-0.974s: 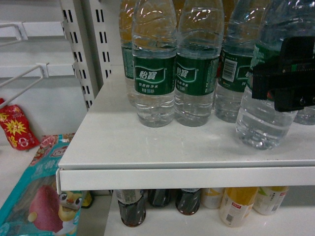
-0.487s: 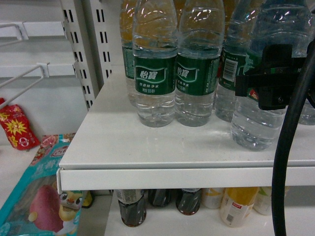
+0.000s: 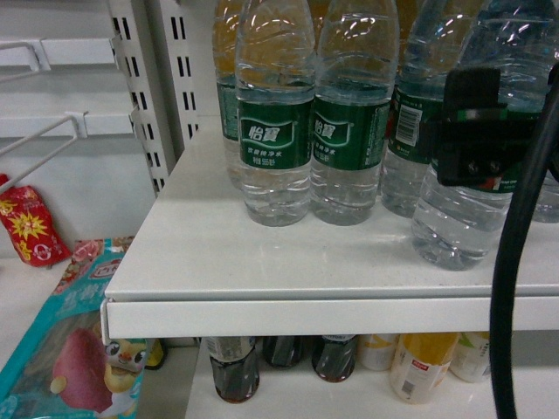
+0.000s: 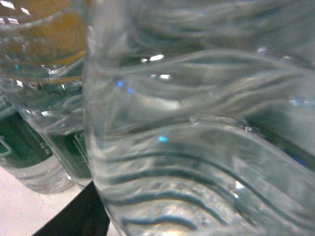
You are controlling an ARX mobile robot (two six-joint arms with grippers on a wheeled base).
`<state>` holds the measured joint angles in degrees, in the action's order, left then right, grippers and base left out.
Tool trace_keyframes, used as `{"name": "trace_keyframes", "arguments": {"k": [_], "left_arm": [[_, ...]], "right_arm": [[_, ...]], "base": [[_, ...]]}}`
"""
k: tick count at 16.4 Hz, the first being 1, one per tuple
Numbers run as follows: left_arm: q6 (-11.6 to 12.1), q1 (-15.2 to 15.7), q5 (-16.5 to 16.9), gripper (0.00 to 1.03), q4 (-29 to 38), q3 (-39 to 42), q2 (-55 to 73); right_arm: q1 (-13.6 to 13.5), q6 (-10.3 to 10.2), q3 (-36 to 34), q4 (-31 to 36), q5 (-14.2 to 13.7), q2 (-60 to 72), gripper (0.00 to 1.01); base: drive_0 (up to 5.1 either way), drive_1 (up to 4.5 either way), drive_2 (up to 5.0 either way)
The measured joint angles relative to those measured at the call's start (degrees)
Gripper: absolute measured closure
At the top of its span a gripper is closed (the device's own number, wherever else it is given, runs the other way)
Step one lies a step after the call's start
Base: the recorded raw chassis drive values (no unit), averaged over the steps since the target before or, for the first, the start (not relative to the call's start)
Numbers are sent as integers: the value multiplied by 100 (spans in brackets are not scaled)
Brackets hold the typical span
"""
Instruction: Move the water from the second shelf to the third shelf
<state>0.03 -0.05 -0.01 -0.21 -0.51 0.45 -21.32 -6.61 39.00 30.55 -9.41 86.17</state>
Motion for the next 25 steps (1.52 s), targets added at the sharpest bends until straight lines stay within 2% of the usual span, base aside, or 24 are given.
{"name": "trace_keyframes", "arguments": {"k": [2,3,8,15,25], "left_arm": [[0,0,0,5,0,0,0],[-2,0,0,5,0,0,0],[0,0,0,5,2,0,0],[0,0,0,5,2,0,0],[0,0,0,5,2,0,0]], "right_arm": [[0,-2,74,50,0,0,6],[0,-20,74,44,2,0,2],[42,-61,76,-11,33,-4,3],[79,-160,76,-221,254,-289,3],[227,-131,68,-313,380,-702,3]], "base": [[0,0,0],[0,0,0],[0,0,0],[0,0,0],[0,0,0]]}}
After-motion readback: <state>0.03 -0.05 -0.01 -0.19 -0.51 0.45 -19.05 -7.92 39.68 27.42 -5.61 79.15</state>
